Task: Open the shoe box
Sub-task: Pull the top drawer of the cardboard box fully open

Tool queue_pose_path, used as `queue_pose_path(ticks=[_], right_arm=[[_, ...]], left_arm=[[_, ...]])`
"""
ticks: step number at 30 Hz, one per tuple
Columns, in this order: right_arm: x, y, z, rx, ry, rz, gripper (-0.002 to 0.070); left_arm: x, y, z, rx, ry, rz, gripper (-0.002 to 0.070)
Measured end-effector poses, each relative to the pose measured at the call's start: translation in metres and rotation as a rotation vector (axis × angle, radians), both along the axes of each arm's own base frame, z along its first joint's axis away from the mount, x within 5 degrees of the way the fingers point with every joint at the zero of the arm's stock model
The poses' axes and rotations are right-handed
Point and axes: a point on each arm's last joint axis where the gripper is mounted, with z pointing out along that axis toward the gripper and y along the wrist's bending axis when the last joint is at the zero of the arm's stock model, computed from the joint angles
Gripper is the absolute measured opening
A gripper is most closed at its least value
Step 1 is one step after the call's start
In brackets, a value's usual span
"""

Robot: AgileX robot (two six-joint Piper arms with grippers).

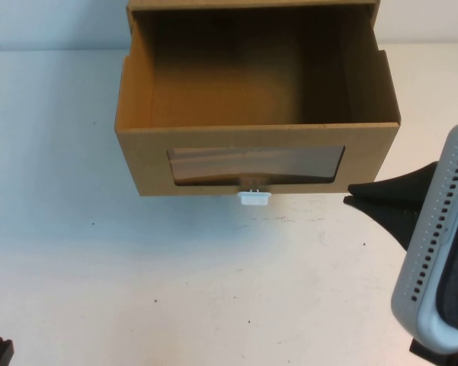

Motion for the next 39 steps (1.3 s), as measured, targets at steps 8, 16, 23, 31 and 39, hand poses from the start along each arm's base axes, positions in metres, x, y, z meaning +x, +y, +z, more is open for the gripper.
queue_pose_path(ticks=[8, 16, 23, 31, 39], right_arm=[[0.005, -0.007, 0.002, 0.045, 0.031, -0.036, -0.0013], [0.007, -0.066, 0.01, 0.471, 0.38, -0.285, -0.0013], [-0.011, -0.122, -0.025, 0.817, 0.129, -0.487, -0.0013], [-0.04, -0.15, -0.107, 0.88, -0.076, -0.66, -0.0013], [-0.047, -0.158, -0.178, 0.858, -0.089, -0.807, -0.0013]], left_arm=[[0.0, 0.0, 0.0, 0.0, 0.0, 0.0, -0.0006], [0.0, 0.0, 0.0, 0.0, 0.0, 0.0, -0.0006], [0.0, 0.0, 0.0, 0.0, 0.0, 0.0, -0.0006], [0.0, 0.0, 0.0, 0.0, 0.0, 0.0, -0.0006], [0.0, 0.0, 0.0, 0.0, 0.0, 0.0, -0.0005]])
